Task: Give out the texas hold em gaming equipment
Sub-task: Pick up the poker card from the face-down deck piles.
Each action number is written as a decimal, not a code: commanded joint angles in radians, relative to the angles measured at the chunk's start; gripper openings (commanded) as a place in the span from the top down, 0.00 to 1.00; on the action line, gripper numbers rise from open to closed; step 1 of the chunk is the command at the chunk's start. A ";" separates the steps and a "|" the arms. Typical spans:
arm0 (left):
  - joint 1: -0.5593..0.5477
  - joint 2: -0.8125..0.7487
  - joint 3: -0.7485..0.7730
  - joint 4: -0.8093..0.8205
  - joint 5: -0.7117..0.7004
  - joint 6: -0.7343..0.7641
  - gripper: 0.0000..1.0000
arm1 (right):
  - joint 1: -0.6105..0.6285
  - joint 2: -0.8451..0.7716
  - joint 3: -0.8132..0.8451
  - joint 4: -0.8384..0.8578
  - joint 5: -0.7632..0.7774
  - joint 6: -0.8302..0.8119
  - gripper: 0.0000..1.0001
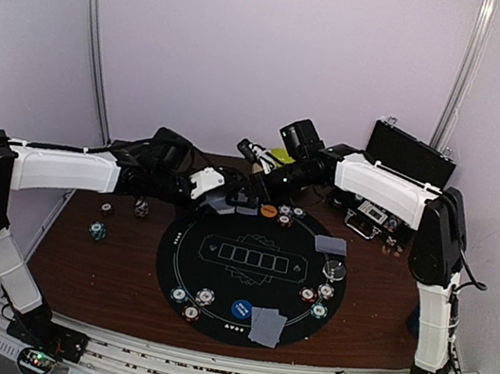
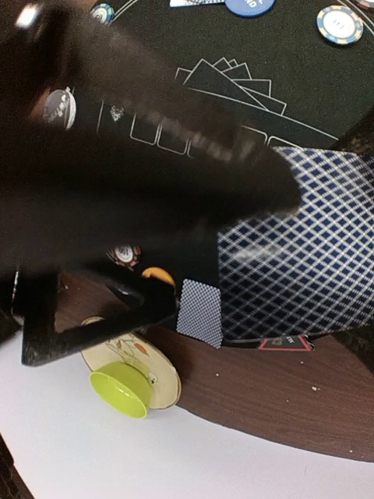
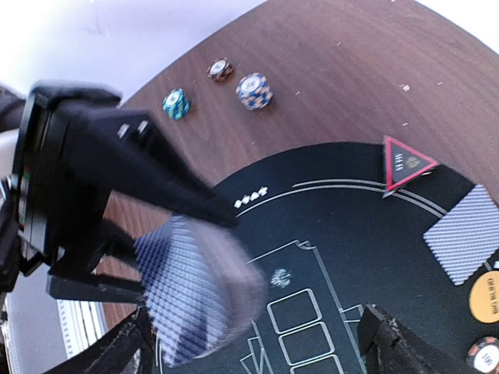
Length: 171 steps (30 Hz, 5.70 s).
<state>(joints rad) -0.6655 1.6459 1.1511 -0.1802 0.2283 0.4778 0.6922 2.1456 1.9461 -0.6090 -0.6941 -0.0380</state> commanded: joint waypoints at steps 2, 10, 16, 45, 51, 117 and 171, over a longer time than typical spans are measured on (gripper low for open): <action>-0.027 -0.020 -0.012 0.057 0.012 0.025 0.48 | -0.049 -0.026 -0.017 0.090 -0.079 0.058 0.06; -0.033 -0.002 0.005 0.042 0.016 0.025 0.48 | -0.047 0.023 -0.013 0.112 -0.177 0.097 0.07; -0.034 -0.002 0.008 0.040 0.017 0.024 0.48 | -0.027 0.041 -0.010 0.086 -0.203 0.068 0.07; -0.037 -0.004 -0.014 0.049 0.024 0.030 0.48 | -0.039 0.025 -0.050 0.086 -0.044 0.082 0.49; -0.037 0.009 -0.015 0.057 0.010 0.026 0.48 | -0.042 -0.016 -0.076 0.073 -0.048 0.059 0.50; -0.035 0.065 -0.009 0.093 -0.073 -0.001 0.48 | -0.065 -0.152 -0.490 0.623 -0.235 0.565 0.91; -0.033 0.078 -0.014 0.097 -0.085 -0.005 0.48 | -0.086 -0.112 -0.532 0.771 -0.272 0.733 0.76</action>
<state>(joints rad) -0.6968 1.7187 1.1370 -0.1070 0.1345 0.4793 0.5999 2.0190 1.3781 0.1680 -0.9836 0.7113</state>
